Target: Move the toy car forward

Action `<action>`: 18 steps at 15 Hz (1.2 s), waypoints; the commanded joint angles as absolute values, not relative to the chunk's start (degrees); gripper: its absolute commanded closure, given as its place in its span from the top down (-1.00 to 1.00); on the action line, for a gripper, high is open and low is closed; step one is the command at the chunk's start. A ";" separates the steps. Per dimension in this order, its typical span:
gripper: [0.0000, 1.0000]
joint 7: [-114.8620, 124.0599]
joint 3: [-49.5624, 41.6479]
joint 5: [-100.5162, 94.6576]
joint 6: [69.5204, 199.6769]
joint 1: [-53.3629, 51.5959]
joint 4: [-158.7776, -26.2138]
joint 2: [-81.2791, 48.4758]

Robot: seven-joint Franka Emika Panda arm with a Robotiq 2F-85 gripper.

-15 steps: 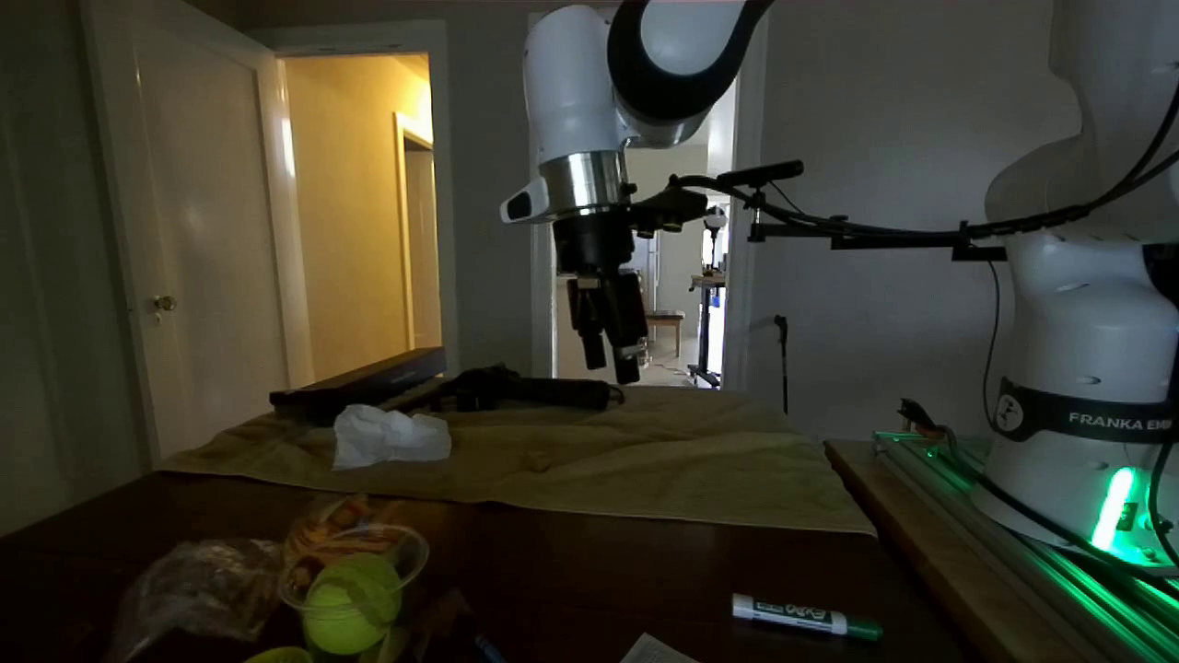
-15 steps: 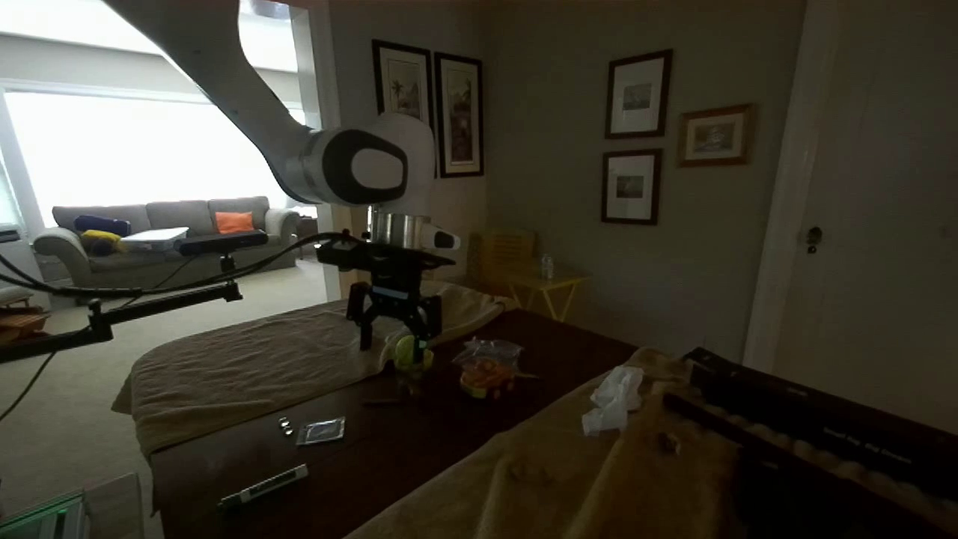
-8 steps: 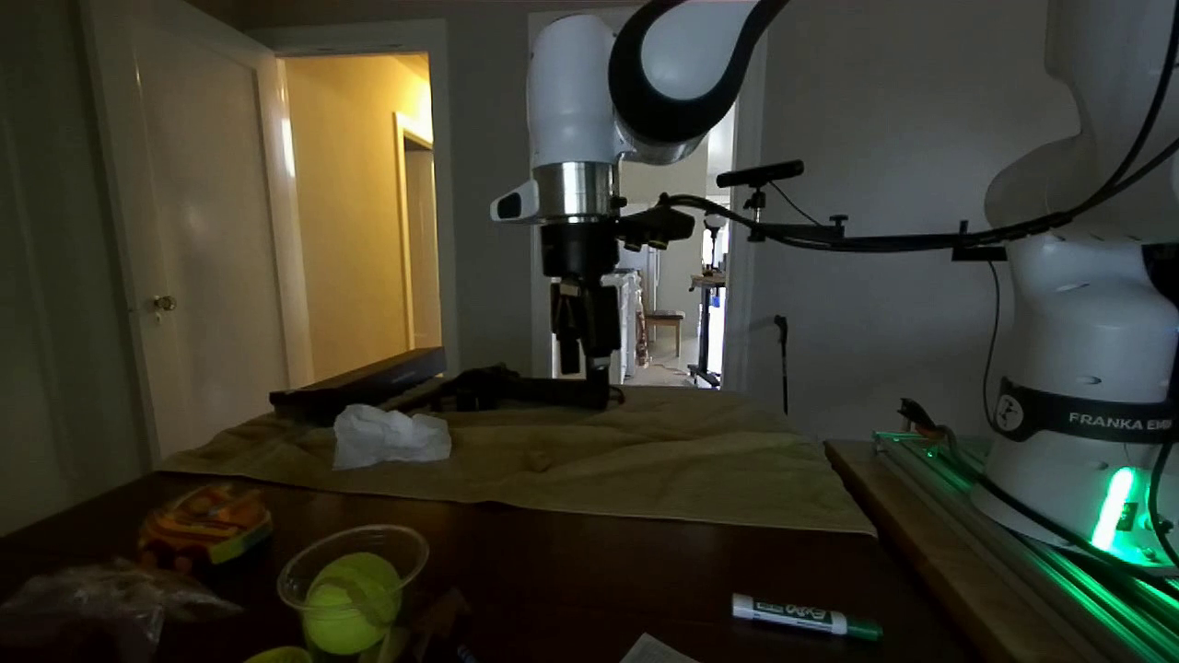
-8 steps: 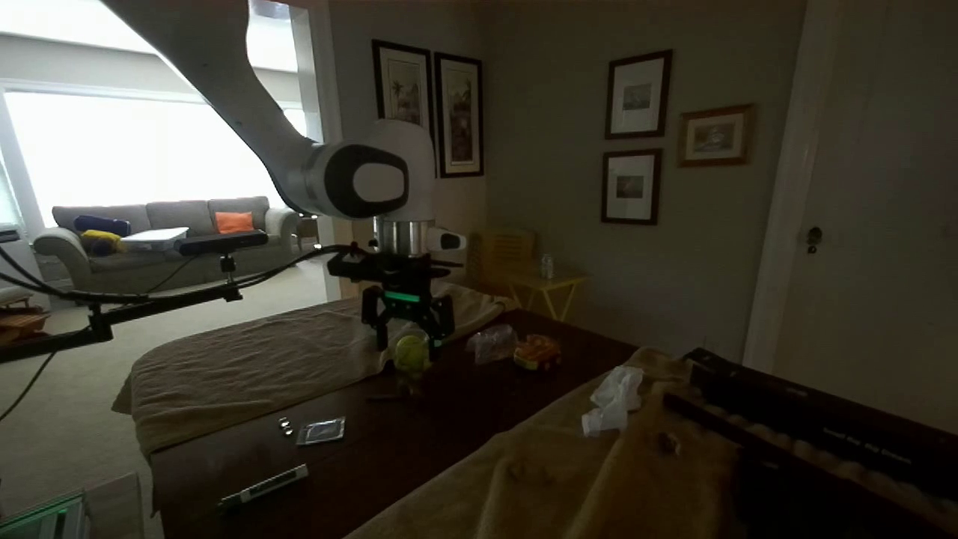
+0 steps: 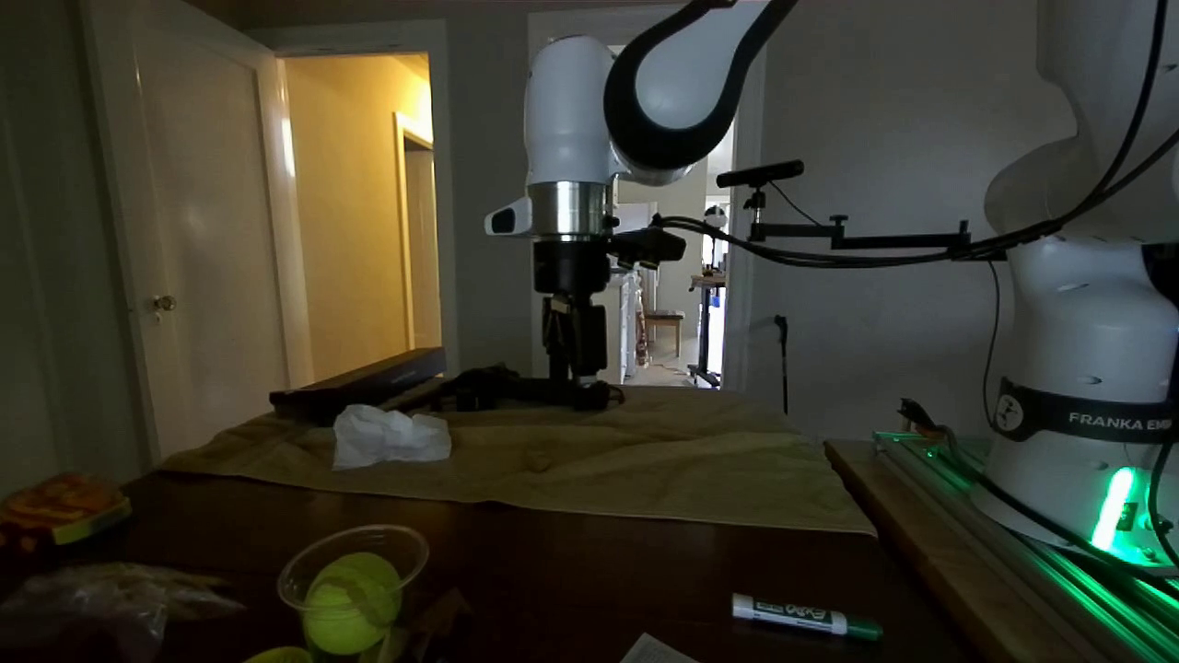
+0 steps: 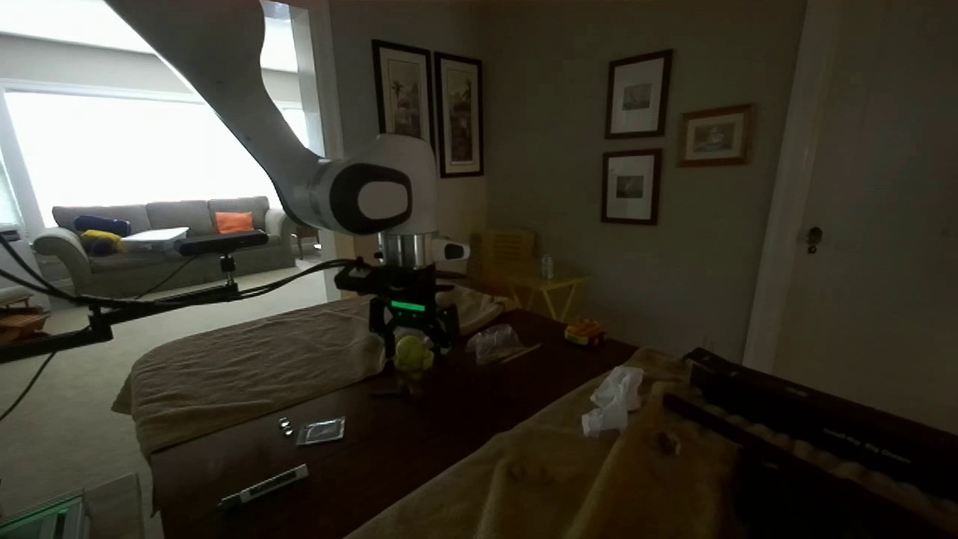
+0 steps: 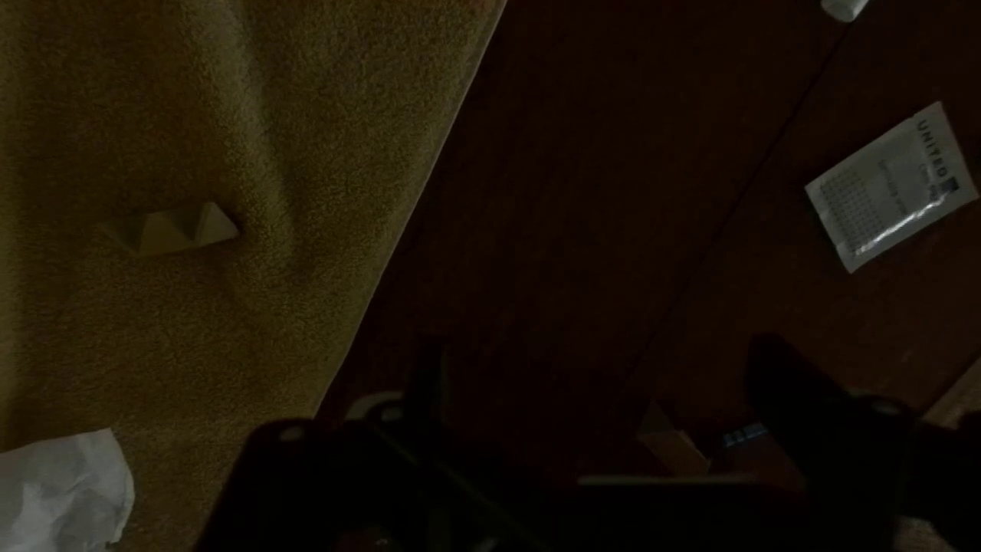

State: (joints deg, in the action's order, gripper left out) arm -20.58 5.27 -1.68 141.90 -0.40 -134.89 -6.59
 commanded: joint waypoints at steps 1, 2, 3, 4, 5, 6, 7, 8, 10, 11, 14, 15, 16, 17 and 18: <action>1.00 -17.45 4.54 -4.14 144.19 -1.44 -134.19 -8.29; 1.00 -17.33 4.50 -4.43 144.54 -1.47 -133.91 -8.86; 1.00 -17.36 4.52 -4.67 145.00 -1.50 -133.75 -9.27; 1.00 -17.26 4.52 -4.94 145.24 -1.53 -133.54 -9.62; 1.00 -17.11 4.52 -5.22 145.50 -1.59 -133.40 -9.93; 1.00 -17.09 4.52 -5.38 145.63 -1.64 -133.27 -10.16; 1.00 -17.05 4.52 -5.56 145.73 -1.71 -133.15 -10.39; 1.00 -17.08 4.52 -5.64 145.78 -1.74 -133.01 -10.51; 1.00 -17.08 4.52 -5.91 145.61 -1.81 -132.70 -10.78; 1.00 -17.23 4.56 -5.78 145.66 -1.78 -132.50 -11.11; 1.00 -17.32 4.69 -5.13 145.71 -1.69 -132.12 -11.45; 1.00 -17.79 4.83 -4.69 145.78 -1.58 -131.94 -11.58; 1.00 -19.29 5.07 -3.59 145.10 -1.11 -133.06 -10.51; 1.00 -19.29 5.08 -3.59 145.13 -1.10 -132.96 -10.61; 1.00 -19.29 5.08 -3.59 145.15 -1.10 -132.89 -10.68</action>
